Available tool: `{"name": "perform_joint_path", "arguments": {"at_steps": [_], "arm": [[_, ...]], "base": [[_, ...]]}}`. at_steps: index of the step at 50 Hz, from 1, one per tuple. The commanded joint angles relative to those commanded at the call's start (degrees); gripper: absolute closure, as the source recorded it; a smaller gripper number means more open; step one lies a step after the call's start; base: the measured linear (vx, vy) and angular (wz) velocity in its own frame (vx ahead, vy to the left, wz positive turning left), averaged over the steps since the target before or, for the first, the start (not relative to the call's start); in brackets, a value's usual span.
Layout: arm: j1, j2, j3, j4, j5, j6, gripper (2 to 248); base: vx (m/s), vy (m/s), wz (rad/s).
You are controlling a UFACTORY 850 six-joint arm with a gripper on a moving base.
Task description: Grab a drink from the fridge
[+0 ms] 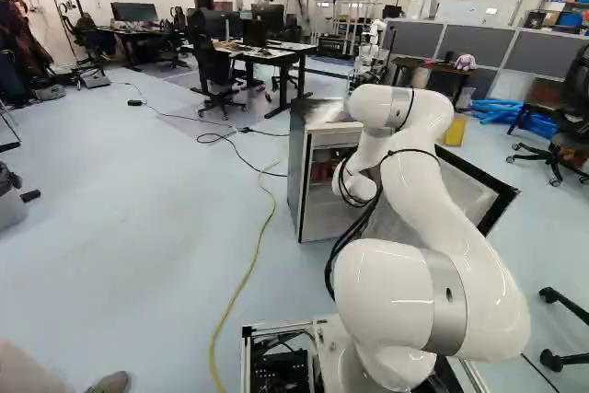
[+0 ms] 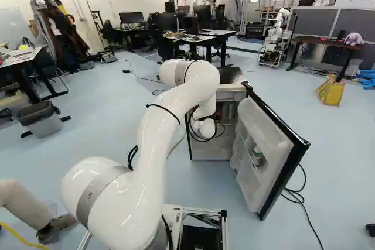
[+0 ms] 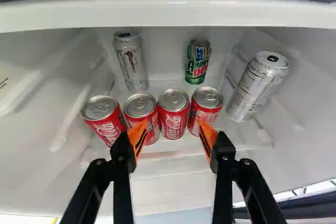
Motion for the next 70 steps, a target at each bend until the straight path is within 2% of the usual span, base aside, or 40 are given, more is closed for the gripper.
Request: {"name": "perform_joint_path", "arguments": {"at_steps": [11, 12, 37, 70], "arm": [[0.0, 0.0, 0.0, 0.0, 0.0, 0.0, 98], [0.0, 0.0, 0.0, 0.0, 0.0, 0.0, 109], [0.01, -0.04, -0.07, 0.0, 0.0, 0.0, 107], [0.57, -1.43, -2.58, 0.0, 0.0, 0.0, 107]], "base": [[0.0, 0.0, 0.0], [0.0, 0.0, 0.0], [0.0, 0.0, 0.0], [0.0, 0.0, 0.0]]}}
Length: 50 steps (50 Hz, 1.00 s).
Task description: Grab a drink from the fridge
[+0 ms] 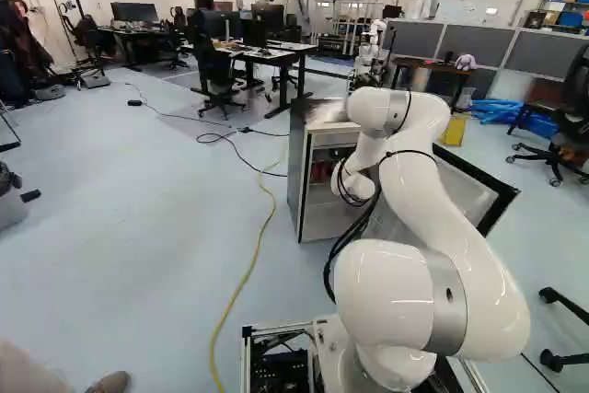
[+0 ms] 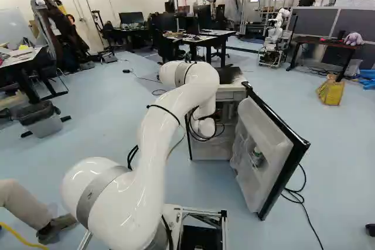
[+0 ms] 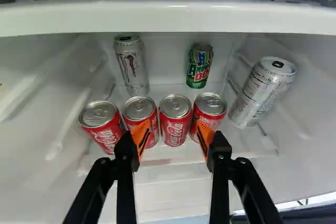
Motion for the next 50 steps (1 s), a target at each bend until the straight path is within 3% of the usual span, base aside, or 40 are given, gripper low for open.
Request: {"name": "perform_joint_path", "arguments": {"at_steps": [50], "arm": [[1.42, -2.54, -4.57, 0.0, 0.0, 0.0, 107]], "base": [[0.0, 0.0, 0.0]]}}
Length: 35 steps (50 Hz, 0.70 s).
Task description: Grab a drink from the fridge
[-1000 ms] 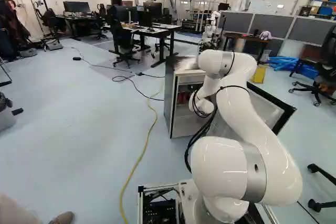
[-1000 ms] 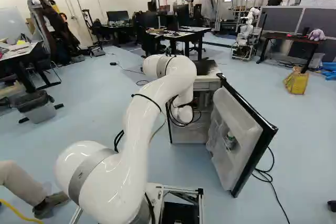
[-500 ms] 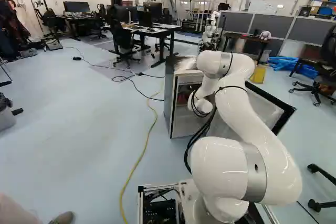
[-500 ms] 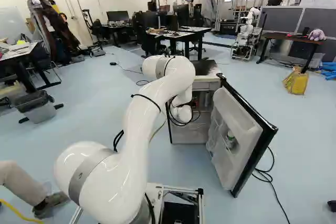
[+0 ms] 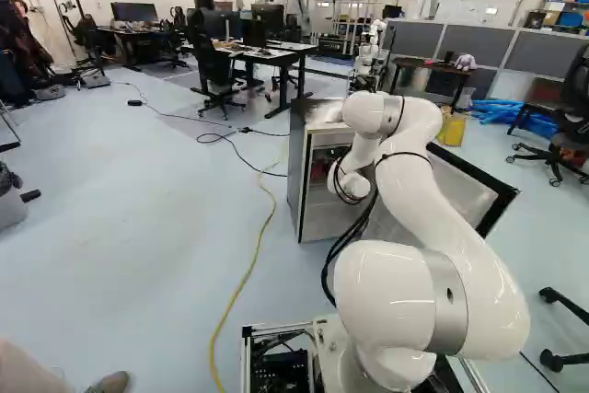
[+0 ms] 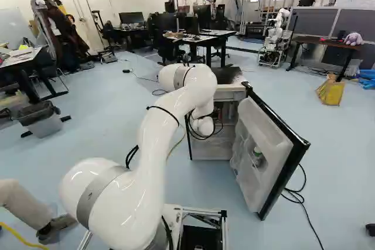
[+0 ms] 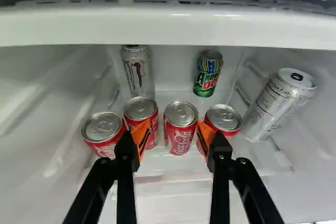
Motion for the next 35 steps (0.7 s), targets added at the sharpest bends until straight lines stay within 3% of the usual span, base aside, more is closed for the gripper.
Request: {"name": "perform_joint_path", "arguments": {"at_steps": [35], "arm": [[0.53, -3.02, -5.35, 0.0, 0.0, 0.0, 107]], "base": [[0.0, 0.0, 0.0]]}}
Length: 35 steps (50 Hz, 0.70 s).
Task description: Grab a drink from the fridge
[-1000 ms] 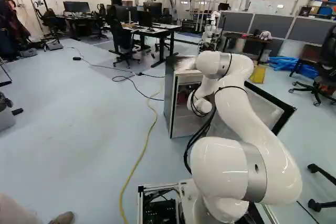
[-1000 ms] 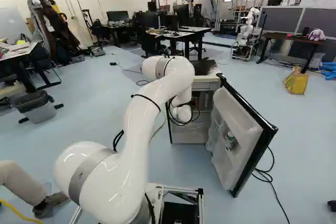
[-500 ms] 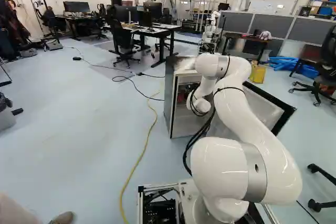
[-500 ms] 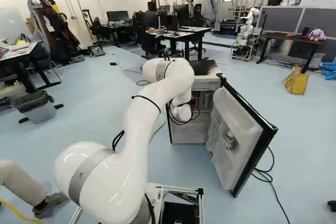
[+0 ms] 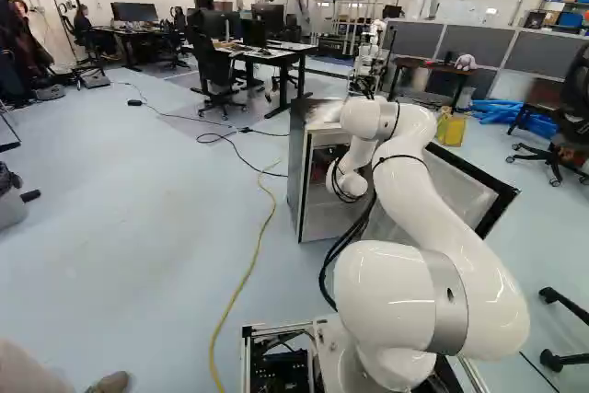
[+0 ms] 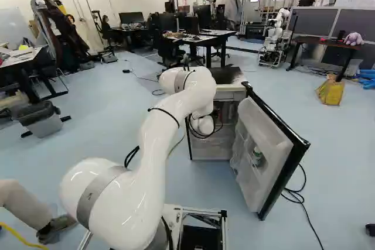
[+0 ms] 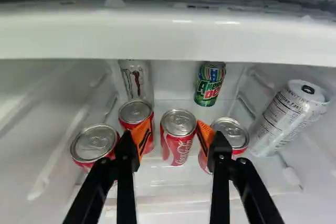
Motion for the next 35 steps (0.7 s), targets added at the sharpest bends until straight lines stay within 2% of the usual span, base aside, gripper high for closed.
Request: {"name": "perform_joint_path", "arguments": {"at_steps": [35], "arm": [[0.08, -1.69, -1.83, 0.0, 0.0, 0.0, 107]], "base": [[0.0, 0.0, 0.0]]}}
